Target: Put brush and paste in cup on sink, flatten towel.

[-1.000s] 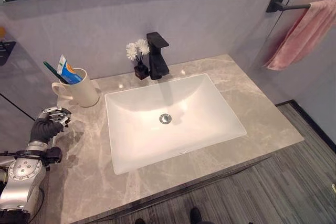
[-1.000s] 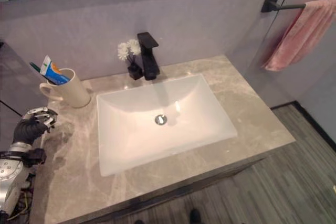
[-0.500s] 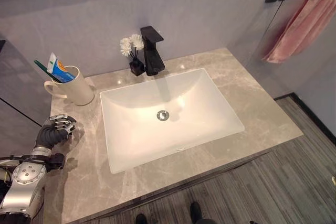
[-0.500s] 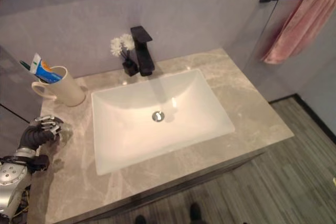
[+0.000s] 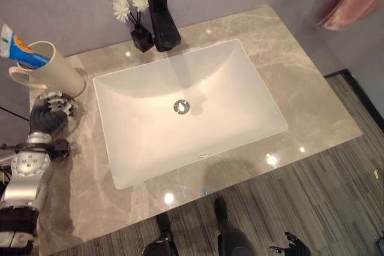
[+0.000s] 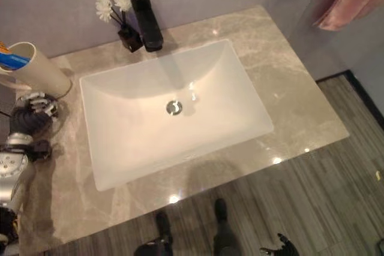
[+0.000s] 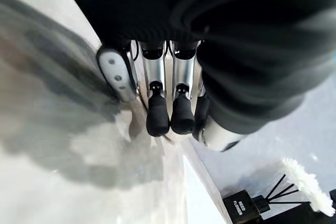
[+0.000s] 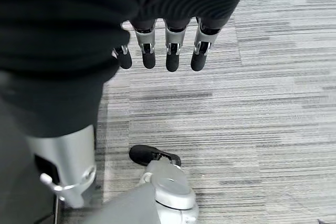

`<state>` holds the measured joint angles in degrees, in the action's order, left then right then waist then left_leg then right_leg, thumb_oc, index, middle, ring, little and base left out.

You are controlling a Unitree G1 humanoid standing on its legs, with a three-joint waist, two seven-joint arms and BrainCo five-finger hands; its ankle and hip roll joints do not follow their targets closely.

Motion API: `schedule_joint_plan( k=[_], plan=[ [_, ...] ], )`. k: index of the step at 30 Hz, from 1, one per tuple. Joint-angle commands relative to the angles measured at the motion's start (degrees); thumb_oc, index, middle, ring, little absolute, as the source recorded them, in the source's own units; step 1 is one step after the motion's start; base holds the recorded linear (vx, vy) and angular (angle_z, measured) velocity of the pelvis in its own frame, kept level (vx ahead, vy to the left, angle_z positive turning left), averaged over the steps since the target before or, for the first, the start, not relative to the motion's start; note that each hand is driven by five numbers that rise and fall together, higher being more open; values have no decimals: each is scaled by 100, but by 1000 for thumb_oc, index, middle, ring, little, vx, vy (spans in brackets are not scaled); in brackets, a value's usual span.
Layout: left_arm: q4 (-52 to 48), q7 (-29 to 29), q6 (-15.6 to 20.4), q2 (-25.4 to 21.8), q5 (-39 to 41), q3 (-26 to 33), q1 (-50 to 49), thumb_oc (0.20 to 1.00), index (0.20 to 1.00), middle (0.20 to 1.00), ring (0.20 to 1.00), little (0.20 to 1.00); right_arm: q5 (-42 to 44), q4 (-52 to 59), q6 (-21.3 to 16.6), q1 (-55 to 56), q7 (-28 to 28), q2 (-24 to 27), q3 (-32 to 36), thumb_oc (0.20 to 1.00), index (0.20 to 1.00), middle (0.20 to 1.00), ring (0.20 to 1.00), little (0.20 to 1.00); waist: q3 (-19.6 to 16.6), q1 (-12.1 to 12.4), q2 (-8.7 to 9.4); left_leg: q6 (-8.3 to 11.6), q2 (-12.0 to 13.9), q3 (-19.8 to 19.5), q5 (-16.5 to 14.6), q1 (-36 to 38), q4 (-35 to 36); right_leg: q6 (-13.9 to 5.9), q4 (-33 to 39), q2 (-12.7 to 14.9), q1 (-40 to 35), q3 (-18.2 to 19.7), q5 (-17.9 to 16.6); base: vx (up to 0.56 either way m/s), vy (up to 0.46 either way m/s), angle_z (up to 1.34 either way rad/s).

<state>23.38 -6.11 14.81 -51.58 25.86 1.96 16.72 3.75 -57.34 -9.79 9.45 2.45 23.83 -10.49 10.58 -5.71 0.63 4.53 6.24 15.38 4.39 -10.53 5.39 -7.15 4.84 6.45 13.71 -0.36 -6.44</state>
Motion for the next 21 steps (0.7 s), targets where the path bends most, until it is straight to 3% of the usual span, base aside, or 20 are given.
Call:
schedule_joint_plan(
  k=[1, 13, 21],
  plan=[
    [468, -200, 45, -105, -97, -61, 255, 200, 200, 200, 200, 200, 204, 78, -87, -144, 144, 227, -141, 1000, 1000, 1000, 1000, 1000, 181, -193, -3, -9, 61, -425, 80, 86, -39, -271, -556, 176, -76, -173, 17, 0, 0, 0],
    [670, -483, 102, -186, -200, -251, 850, 200, 200, 200, 200, 200, 253, 172, -138, -246, 149, 190, -353, 1000, 1000, 1000, 1000, 1000, 192, -206, 136, -17, 81, -477, 44, 40, -39, -284, -587, 161, 10, -125, 17, 0, 0, 0],
    [-33, -216, 14, -336, -426, 441, -329, 200, 200, 200, 200, 200, 112, 186, -125, -176, 72, 211, -264, 1000, 1000, 1000, 1000, 1000, 155, -60, 119, -64, 31, -500, -13, 116, -39, -272, -539, 196, -58, -104, 57, 5, 12, -2]
  ],
)
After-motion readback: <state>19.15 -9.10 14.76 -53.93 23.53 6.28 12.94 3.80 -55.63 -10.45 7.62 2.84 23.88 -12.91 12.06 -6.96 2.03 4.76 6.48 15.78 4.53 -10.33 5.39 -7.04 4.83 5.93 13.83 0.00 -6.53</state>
